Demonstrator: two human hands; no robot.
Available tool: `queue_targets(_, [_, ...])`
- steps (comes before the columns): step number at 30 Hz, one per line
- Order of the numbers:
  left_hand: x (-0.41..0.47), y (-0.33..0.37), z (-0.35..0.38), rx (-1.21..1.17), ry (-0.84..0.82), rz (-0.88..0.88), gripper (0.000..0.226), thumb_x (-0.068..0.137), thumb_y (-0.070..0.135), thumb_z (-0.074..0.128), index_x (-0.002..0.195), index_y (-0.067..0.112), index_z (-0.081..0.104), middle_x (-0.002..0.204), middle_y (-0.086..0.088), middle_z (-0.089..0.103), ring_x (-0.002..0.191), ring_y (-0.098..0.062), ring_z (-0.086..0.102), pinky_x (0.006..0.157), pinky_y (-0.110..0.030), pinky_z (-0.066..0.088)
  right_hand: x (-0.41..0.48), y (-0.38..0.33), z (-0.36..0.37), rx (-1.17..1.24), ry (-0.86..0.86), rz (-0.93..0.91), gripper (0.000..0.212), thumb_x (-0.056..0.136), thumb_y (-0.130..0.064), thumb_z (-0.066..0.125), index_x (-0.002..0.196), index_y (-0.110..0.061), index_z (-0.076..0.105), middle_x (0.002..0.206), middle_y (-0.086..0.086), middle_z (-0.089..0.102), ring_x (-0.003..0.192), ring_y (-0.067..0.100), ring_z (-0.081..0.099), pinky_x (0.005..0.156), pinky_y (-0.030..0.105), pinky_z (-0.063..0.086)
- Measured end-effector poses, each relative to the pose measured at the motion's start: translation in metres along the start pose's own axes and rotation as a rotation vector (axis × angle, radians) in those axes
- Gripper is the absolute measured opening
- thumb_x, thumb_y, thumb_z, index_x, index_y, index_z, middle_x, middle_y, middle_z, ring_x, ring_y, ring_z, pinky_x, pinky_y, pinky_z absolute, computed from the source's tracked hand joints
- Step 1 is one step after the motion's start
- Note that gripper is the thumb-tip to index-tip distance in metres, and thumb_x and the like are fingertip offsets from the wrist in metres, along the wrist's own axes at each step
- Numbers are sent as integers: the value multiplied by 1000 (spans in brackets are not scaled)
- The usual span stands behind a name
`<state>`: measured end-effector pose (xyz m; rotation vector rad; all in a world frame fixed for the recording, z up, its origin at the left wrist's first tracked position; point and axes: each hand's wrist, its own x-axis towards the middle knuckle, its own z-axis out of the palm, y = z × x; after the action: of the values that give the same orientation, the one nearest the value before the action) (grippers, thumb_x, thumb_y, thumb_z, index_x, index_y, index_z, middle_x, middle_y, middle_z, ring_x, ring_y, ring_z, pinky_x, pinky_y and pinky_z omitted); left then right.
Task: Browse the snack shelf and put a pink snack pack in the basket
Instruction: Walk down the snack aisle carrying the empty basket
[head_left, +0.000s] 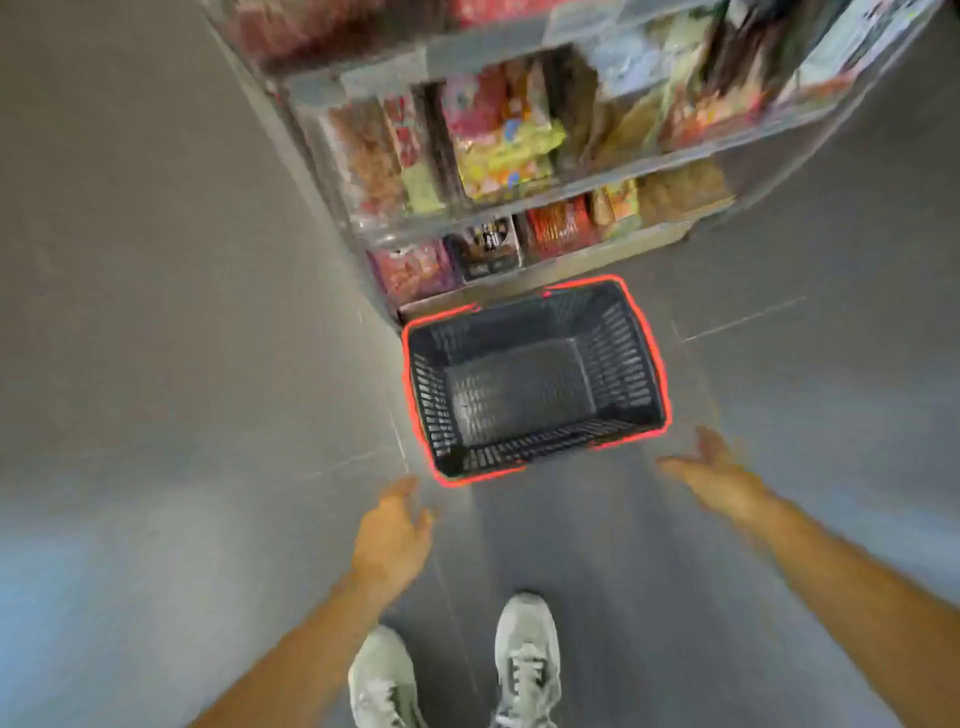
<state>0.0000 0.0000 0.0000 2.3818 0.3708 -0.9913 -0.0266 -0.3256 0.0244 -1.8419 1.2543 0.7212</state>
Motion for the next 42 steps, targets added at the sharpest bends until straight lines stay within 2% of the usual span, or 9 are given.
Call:
queue_targets(5, [97,-4,64,-389,53,-16,38,96,10,56,129,-1,42,124,-24,59,114,-41,57,97,-45,45,107,5,34,128,145,-81,75,93,-14,62,153,-6,17,155,17,30,138,37,37,109,50,37])
queue_targets(10, [121,-15,75,-391,183,-97,21,96,7,46,116,5,54,109,-16,65,100,-33,61,78,-31,43,136,6,52,104,221,-123,36,92,-2,54,128,-3,55,124,23,61,108,40,61,93,54,50])
queue_targets(14, [78,-39,35,-364,196,-133,21,95,6,49,116,4,54,109,-18,65,102,-35,62,88,-40,49,94,15,55,9,308,-136,25,91,-1,55,113,0,66,110,24,67,102,40,63,93,53,50])
queue_targets(20, [-73,-85,-103,-545,284,-269,10,98,9,50,104,16,53,102,-19,68,93,-35,67,87,-55,53,-67,-27,56,25,125,-250,13,92,-3,60,97,3,69,97,28,69,79,24,57,76,40,47])
queue_targets(24, [-172,-100,-224,-717,440,-312,17,100,8,46,89,20,53,101,-18,66,80,-28,63,70,-42,53,-197,-98,56,48,-10,-398,10,94,-2,57,89,3,64,87,28,65,75,22,52,73,37,46])
queue_targets(28, [-228,-111,-333,-797,579,-297,10,100,9,45,104,16,51,106,-22,65,92,-33,63,86,-56,51,-302,-187,67,44,-86,-540,9,96,-5,50,93,-5,59,84,11,62,75,23,53,66,28,43])
queue_targets(33, [-243,-127,-454,-879,695,-247,18,100,8,47,89,21,54,97,-21,67,88,-31,63,85,-57,50,-389,-304,91,31,-110,-645,13,96,0,48,103,0,59,101,24,66,97,42,61,89,53,47])
queue_targets(40, [-204,-135,-624,-908,687,-68,13,100,11,47,111,10,55,101,-12,68,86,-18,66,81,-35,52,-470,-459,126,166,-94,-697,16,99,-8,49,97,-14,64,98,7,70,87,19,65,70,19,52])
queue_targets(42, [-185,-132,-667,-879,700,-43,19,100,11,48,115,5,56,105,-11,69,87,-16,66,82,-32,51,-485,-498,130,207,-93,-704,15,100,-11,49,98,-17,63,99,4,70,90,20,65,80,28,54])
